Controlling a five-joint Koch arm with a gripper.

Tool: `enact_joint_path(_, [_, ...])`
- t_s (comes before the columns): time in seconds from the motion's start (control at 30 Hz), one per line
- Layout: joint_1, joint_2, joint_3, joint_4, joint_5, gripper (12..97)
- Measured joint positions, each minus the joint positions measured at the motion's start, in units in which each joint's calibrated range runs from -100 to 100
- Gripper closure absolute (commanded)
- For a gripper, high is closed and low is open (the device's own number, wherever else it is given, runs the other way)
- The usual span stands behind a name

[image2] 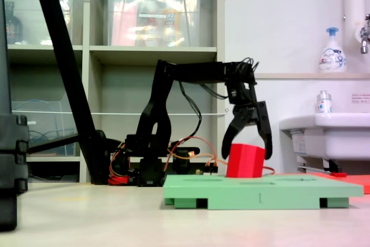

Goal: Put the octagonal pillar block into the corresponding hole

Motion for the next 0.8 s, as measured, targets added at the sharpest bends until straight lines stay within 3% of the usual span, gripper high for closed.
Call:
enact_joint_path(0.07, [0.0, -0.1, -0.7, 0.4, 0.0, 54.4])
enact_joint_path(0.2, [-0.3, 0.4, -2.7, 0.8, 0.0, 28.7])
enact_joint_path(0.3, [-0.3, 0.1, -2.7, 0.8, 0.0, 19.2])
enact_joint_path(0.57, [-0.5, -1.5, -2.7, 0.8, 0.0, 19.1])
enact_joint_path(0.8, [-0.8, -25.0, -2.8, 0.8, -4.3, 19.5])
